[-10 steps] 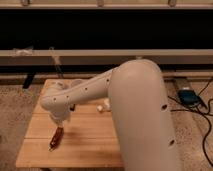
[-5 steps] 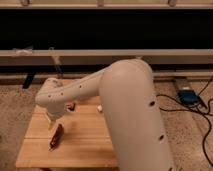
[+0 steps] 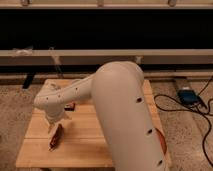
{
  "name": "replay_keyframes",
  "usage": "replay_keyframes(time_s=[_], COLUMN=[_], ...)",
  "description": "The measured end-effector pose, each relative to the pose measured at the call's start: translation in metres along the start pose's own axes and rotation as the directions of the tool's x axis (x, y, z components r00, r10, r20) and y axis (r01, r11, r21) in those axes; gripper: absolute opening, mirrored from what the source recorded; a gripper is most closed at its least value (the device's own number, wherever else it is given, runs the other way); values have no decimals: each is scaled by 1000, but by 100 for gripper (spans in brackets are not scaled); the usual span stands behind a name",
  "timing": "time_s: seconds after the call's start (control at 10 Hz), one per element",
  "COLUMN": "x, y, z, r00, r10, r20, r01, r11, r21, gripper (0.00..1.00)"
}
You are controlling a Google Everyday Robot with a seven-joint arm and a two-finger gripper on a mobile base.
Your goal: Drag the pepper across the table
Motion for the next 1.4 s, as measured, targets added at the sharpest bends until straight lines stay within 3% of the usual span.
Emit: replay_keyframes(time_s=[0.1,0.7,1.2,1.4], x=[-3,-8,-10,-12], y=[2,-2,0,1], z=[5,9,5,-3], r00=[1000,1000,1000,1000], r10=[7,13,29,25], r20=[11,14,-5,-16], r01=[-8,-14,-28,-24], r11=[1000,999,997,997], r21=[2,37,70,67], gripper=[77,21,18,27])
